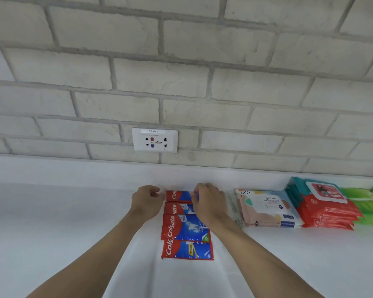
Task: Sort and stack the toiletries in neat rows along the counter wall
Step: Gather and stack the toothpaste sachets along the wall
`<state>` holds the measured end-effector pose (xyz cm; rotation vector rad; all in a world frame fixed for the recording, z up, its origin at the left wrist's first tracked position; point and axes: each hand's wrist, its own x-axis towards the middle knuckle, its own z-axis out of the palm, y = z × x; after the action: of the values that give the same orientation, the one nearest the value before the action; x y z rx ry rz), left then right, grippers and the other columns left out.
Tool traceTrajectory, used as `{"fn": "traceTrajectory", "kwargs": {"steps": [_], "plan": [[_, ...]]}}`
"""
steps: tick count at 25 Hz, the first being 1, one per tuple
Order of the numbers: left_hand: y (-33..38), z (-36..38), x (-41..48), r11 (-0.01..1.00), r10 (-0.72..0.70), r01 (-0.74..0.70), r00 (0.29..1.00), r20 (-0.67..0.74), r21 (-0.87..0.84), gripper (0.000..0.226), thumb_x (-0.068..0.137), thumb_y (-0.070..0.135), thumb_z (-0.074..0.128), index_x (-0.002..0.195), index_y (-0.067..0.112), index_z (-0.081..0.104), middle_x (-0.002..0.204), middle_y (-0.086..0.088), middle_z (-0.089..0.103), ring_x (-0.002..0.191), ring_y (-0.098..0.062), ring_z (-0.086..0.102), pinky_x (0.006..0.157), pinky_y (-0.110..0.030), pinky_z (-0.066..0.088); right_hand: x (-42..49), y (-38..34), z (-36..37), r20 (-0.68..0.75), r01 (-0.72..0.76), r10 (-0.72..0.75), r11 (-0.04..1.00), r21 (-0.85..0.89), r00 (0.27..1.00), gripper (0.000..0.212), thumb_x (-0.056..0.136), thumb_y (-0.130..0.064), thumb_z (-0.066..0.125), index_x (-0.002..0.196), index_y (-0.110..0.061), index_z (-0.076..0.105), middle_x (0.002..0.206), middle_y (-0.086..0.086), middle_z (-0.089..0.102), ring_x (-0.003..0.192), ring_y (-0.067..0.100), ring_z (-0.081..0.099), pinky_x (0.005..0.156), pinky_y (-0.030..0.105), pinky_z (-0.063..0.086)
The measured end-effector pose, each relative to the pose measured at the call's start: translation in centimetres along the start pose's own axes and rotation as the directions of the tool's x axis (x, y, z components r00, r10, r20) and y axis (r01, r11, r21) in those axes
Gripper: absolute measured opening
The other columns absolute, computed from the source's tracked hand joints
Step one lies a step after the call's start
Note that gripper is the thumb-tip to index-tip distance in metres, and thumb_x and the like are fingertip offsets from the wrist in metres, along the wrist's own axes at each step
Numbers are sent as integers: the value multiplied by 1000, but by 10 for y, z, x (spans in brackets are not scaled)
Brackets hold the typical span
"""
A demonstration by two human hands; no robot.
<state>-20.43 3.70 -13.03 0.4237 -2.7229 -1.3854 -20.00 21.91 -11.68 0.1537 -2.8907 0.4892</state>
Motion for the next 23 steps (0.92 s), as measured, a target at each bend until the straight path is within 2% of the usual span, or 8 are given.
{"fn": "traceTrajectory", "kwargs": {"steps": [5,10,13,17,19,21,23], "plan": [[-14,-34,-26,986,154,-151,987,-40,66,26,88,30,63,113,22,62,97,9,61,87,-11,60,78,-24,47,-23,-35,-12,-10,63,-62,986,152,998,21,99,-31,46,100,-17,62,93,-2,60,87,17,56,83,31,46],[-35,-93,-68,956,273,-264,960,-63,131,24,85,20,64,109,24,62,100,6,61,84,-13,57,78,-20,41,-63,-91,-21,-34,77,-72,980,184,997,22,96,-33,48,97,-16,61,98,6,63,91,26,59,70,32,41],[-57,-131,-93,928,327,-314,944,-37,200,25,85,18,64,110,22,63,102,4,61,86,-12,54,80,-20,41,-94,-126,-18,-58,88,-77,967,237,995,21,94,-34,51,96,-17,64,94,5,68,87,25,63,73,36,51],[-90,-185,-117,895,373,-359,928,1,264,21,84,16,64,104,22,66,100,4,64,89,-14,56,83,-24,45,-136,-175,-17,-18,118,-118,947,300,993,16,93,-29,53,97,-20,66,95,-2,69,87,19,64,76,34,52],[-106,-216,-127,884,378,-373,925,37,283,17,84,14,64,99,22,68,96,6,65,85,-9,56,77,-19,43,-156,-205,-15,27,130,-148,931,341,989,17,94,-30,52,98,-21,65,96,-4,69,87,16,64,78,33,52],[-126,-249,-141,869,368,-384,923,113,312,15,85,11,63,94,21,68,92,8,65,78,-1,55,67,-6,37,-180,-235,-6,101,125,-175,918,377,979,19,94,-33,51,98,-22,65,97,-6,70,86,15,64,78,33,53],[-149,-281,-151,863,329,-377,924,194,335,15,84,11,64,88,24,68,90,10,66,79,0,56,64,-3,38,-203,-264,8,175,116,-203,905,409,964,18,92,-33,51,97,-23,66,96,-7,70,89,16,63,79,33,53]]}}
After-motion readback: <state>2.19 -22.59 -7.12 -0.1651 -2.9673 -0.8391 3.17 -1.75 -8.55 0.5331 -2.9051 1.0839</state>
